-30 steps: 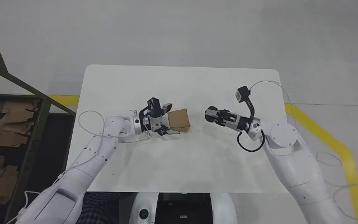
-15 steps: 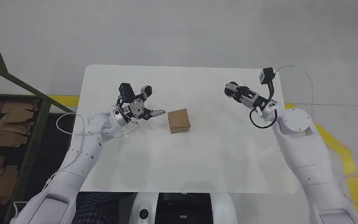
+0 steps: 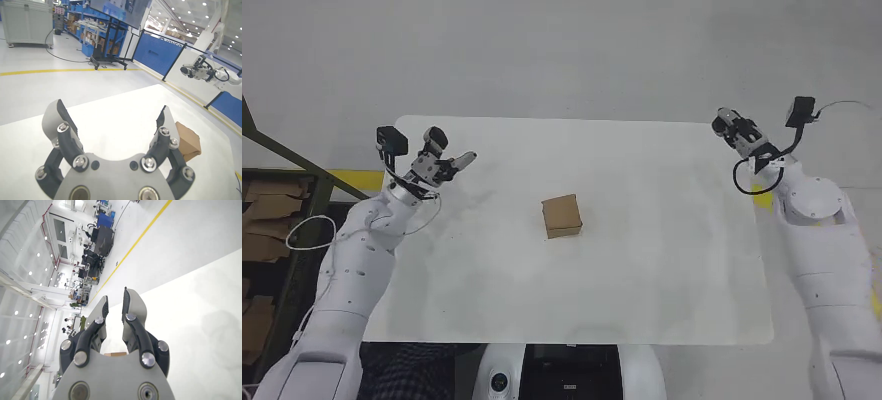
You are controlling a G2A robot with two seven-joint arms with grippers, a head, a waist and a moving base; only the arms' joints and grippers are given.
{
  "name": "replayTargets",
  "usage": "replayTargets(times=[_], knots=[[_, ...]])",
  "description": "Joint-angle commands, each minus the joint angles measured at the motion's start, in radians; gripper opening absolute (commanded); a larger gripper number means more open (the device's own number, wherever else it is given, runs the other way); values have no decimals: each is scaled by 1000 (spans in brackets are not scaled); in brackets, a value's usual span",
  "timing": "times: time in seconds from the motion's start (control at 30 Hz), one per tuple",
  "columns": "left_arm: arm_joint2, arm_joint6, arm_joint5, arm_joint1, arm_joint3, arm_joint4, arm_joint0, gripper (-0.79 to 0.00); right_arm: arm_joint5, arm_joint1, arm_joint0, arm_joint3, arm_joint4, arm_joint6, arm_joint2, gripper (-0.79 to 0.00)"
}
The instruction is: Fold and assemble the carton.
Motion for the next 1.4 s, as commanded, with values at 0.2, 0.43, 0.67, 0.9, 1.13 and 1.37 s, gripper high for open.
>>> replayTargets(times=[0.2, 0.43, 0.67, 0.9, 1.13, 1.37], knots=[[-90, -71, 28, 15, -23, -104, 57, 0, -13, 13, -54, -42, -203, -237, 51, -274], [-136, -116, 35, 21, -49, -165, 89, 0, -21, 12, -102, -83, -360, -425, 58, 0], [-172, -140, 51, 25, -83, -195, 121, 0, -34, 12, -120, -92, -421, -472, 54, 0], [-192, -147, 53, 27, -103, -214, 140, -1, -34, 12, -120, -92, -421, -471, 54, 0], [-192, -147, 53, 27, -103, -214, 140, -1, -34, 12, -120, -92, -421, -472, 54, 0], [-192, -147, 53, 27, -103, -214, 140, -1, -34, 12, -120, -92, -421, -472, 54, 0]])
